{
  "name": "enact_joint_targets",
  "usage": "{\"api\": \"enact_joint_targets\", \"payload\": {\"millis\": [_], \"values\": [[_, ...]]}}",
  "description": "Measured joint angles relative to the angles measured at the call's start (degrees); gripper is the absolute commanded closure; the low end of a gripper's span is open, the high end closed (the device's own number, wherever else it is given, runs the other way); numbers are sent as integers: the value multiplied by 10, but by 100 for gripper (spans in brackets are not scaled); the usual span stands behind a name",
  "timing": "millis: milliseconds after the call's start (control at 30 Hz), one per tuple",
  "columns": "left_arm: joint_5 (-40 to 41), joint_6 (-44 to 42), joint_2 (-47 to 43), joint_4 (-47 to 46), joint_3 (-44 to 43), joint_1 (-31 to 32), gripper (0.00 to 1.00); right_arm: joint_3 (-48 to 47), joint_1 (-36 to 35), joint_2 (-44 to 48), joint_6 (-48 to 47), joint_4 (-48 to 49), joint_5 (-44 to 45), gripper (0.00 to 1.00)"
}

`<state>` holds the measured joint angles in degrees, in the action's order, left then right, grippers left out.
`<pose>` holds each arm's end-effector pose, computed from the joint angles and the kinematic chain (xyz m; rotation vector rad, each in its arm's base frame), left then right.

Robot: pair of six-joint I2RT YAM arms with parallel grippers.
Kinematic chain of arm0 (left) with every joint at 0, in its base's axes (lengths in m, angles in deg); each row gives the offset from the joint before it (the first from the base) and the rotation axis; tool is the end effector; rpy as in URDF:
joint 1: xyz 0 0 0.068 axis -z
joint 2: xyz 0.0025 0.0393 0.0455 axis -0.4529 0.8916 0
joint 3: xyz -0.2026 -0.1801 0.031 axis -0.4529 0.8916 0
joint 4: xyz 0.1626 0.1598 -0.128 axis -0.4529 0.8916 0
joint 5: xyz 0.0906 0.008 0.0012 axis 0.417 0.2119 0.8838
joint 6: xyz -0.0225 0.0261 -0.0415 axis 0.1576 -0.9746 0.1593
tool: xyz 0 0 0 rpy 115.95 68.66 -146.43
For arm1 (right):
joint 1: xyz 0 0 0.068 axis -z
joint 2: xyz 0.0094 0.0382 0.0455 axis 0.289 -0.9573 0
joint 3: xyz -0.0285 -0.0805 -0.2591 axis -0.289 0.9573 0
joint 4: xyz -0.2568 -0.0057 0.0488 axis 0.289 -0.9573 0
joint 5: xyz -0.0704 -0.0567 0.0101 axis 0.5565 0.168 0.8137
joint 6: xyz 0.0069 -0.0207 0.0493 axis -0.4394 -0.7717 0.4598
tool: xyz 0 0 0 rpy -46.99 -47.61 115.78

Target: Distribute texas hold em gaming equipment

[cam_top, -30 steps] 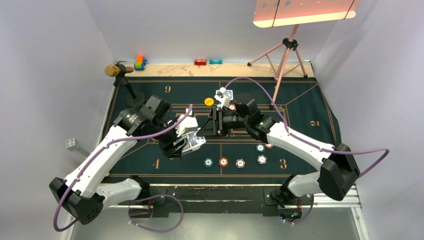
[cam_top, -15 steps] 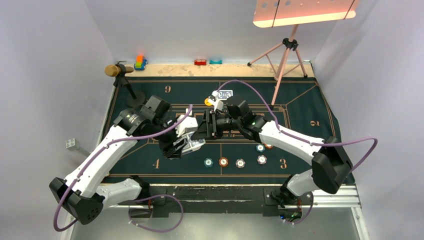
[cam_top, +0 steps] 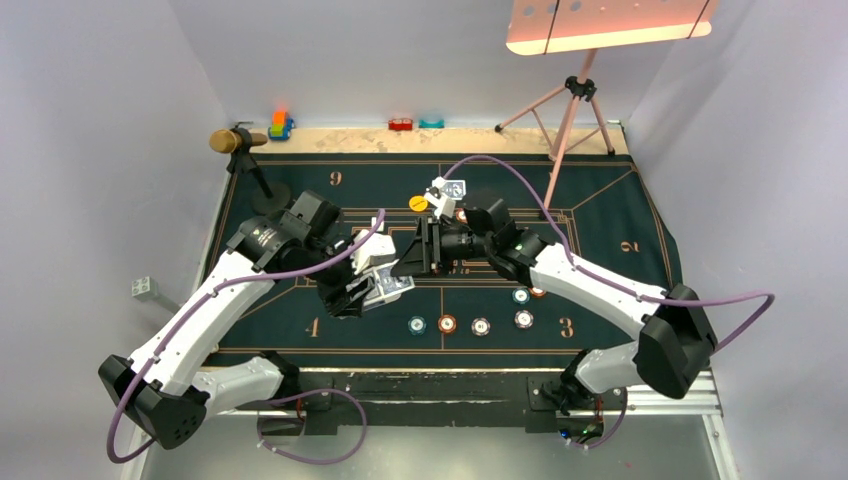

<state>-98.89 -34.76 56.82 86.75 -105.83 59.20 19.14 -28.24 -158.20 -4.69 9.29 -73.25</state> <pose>0.1473 -0.1133 0.3342 1.4532 2.2261 -0.7039 0.2078 0.2372 0.2943 -0.3271 2.3148 1.6098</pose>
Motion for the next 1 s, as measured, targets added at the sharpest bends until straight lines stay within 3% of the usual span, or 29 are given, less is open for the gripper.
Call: {"api": "enact_joint_targets", "payload": {"millis": [400, 600, 700, 1000], "values": [[0, 0, -2, 0, 0, 0, 71, 1, 25, 29, -5, -21, 1, 65], [0, 0, -2, 1, 0, 0, 71, 1, 27, 29, -19, -42, 2, 86], [0, 0, -2, 1, 0, 0, 71, 1, 27, 32, -25, -53, 5, 91], [0, 0, -3, 1, 0, 0, 71, 1, 49, 66, -37, -85, 18, 93]]}}
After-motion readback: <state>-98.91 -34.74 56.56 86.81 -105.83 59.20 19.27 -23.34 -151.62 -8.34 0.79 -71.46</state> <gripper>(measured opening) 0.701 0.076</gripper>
